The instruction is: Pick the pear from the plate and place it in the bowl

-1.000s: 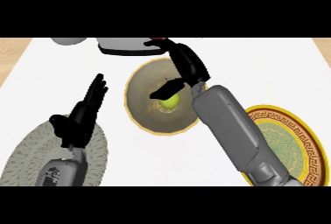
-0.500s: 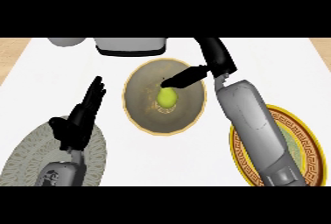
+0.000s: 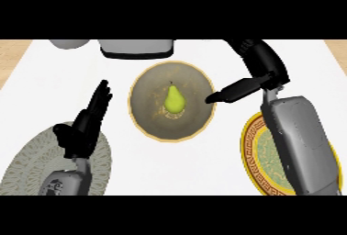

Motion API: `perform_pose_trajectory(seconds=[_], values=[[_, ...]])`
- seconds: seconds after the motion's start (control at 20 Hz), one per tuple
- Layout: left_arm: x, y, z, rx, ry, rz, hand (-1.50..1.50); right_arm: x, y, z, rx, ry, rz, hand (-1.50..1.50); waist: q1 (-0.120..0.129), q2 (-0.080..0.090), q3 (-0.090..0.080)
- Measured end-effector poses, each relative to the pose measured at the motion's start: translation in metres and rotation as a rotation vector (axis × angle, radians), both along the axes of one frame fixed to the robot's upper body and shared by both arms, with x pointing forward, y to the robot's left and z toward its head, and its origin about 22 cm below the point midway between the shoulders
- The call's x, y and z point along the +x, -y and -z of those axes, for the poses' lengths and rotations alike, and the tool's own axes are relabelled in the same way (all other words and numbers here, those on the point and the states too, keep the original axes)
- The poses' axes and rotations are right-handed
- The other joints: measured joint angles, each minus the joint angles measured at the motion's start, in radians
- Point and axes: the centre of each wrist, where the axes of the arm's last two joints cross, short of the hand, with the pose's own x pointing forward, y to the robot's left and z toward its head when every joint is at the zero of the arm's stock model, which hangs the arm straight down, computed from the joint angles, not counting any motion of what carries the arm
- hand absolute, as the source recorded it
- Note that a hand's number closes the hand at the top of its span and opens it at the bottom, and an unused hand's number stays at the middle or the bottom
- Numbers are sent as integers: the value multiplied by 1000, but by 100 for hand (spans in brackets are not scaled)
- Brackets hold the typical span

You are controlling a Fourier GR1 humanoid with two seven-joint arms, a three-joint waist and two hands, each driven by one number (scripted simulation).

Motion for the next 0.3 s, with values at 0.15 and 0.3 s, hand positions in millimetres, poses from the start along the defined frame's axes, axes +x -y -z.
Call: perform_pose_trajectory(seconds=[0.15,0.3], values=[[-1,-1,-2,-3,-1,-1,0,-6,12,2,1,-1,-36,-150,1,0,0],[-5,1,-1,1,3,7,0,-7,31,8,-2,-3,-51,-150,3,1,0]])
